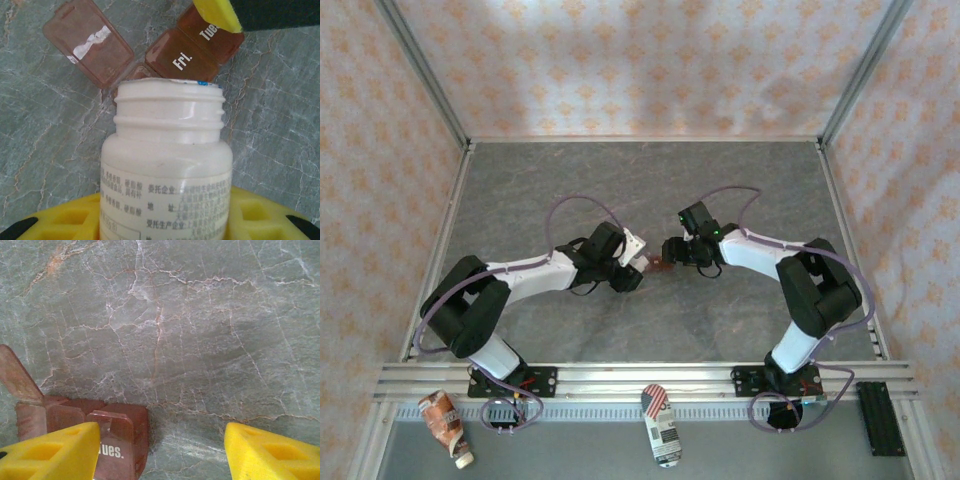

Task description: Sort the pills into containers

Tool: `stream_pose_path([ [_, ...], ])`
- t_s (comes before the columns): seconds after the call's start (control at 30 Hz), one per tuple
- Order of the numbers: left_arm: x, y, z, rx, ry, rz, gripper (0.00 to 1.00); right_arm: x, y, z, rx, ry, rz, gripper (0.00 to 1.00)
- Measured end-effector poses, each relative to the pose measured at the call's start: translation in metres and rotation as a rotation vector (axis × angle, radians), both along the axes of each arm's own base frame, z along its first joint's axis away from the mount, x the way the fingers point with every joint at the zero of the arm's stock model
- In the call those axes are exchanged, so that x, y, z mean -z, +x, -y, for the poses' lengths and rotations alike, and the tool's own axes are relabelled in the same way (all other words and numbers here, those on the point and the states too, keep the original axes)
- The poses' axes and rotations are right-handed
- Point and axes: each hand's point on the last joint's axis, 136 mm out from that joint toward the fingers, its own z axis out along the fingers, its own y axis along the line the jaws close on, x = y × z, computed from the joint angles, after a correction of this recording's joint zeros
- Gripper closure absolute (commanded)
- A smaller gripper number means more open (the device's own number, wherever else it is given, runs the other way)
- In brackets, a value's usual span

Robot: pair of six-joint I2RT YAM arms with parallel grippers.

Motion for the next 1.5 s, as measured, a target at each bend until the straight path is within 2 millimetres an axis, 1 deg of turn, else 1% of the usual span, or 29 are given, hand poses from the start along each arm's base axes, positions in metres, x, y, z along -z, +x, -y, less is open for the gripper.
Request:
stream_pose_path([
  [0.23, 0.0034, 0.0002, 0.0006, 0.001, 0.019, -0.028, 1.00, 0.0015, -0.0002, 0.0001, 0.000, -0.002, -0.003, 0.34],
  [0.6, 0.0008, 0.0026, 0.0022, 0.001, 0.037, -0.051, 1.00, 0.0016, 0.0007, -0.0004, 0.000, 0.001, 0.001, 0.34],
  [0.97, 0.0095, -0.0020, 0.0009, 0.021, 0.091, -0.101, 1.00, 0.0032, -0.0002, 0.0001, 0.003, -0.001, -0.005, 0.34],
  [1.3, 0.0048, 0.0001, 0.0007, 0.021, 0.109, -0.110, 1.00, 0.0049, -0.0010, 0.0003, 0.009, 0.003, -0.007, 0.34],
  [1.5, 0.0072, 0.0017, -0.0015, 0.021, 0.141, -0.122, 1.00, 0.0053, -0.0008, 0.0000, 0.008, 0.004, -0.008, 0.34],
])
